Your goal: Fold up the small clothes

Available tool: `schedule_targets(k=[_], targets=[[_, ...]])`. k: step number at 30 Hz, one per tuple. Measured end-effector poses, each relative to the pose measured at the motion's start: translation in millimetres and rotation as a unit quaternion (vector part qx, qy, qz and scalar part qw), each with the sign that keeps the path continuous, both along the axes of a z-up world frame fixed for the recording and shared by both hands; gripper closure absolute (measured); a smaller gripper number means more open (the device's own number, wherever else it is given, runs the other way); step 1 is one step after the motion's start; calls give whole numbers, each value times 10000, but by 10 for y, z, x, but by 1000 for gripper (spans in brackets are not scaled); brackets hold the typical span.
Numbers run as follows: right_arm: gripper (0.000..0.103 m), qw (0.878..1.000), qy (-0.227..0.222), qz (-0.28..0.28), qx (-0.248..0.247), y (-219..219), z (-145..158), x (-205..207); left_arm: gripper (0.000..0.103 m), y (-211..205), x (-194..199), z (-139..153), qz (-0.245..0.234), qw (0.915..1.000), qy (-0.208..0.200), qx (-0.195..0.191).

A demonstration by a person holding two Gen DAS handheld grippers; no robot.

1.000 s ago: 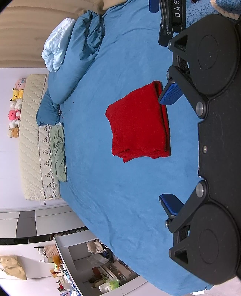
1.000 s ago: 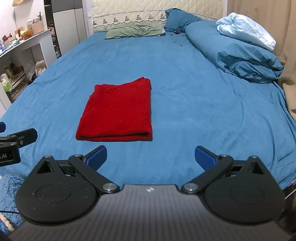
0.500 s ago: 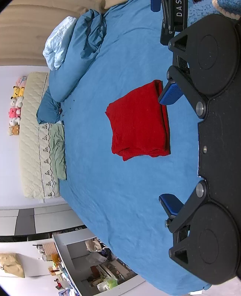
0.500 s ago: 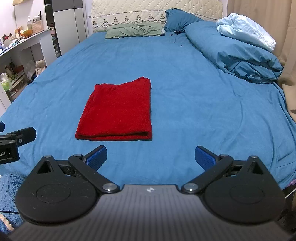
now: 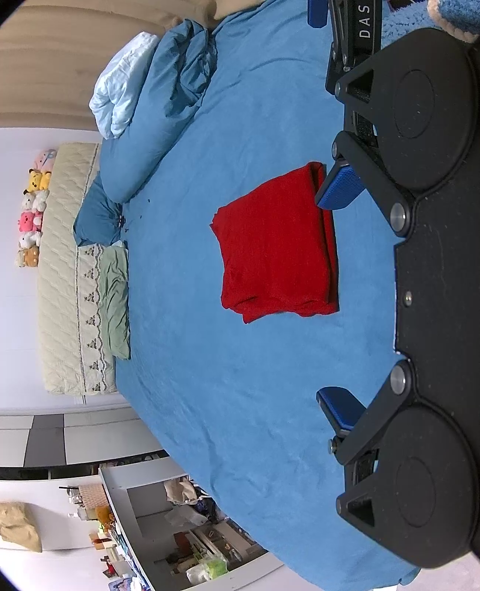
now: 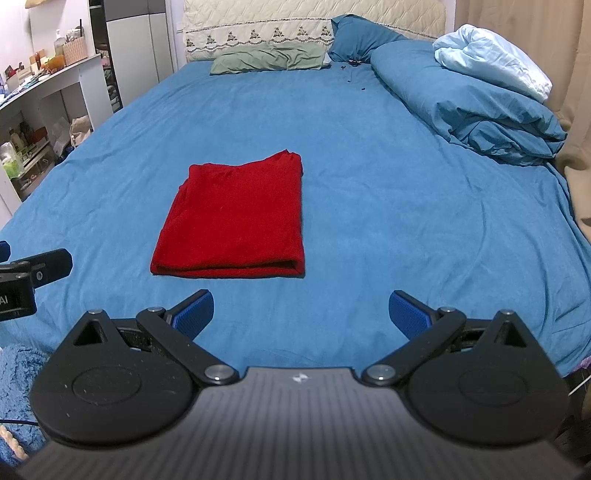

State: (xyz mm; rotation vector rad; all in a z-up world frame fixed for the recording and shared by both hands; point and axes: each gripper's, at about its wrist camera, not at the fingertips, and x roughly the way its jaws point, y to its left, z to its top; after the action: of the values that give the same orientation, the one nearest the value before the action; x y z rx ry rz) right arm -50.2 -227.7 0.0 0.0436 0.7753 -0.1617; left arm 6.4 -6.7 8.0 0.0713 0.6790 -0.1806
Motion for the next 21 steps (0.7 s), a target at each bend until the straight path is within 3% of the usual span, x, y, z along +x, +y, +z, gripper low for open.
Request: schedule_targets(k=[21], targets=[[0,10000,31,19,-3,4,-10,29,0,6,3,-32,-17,10000,12,61]])
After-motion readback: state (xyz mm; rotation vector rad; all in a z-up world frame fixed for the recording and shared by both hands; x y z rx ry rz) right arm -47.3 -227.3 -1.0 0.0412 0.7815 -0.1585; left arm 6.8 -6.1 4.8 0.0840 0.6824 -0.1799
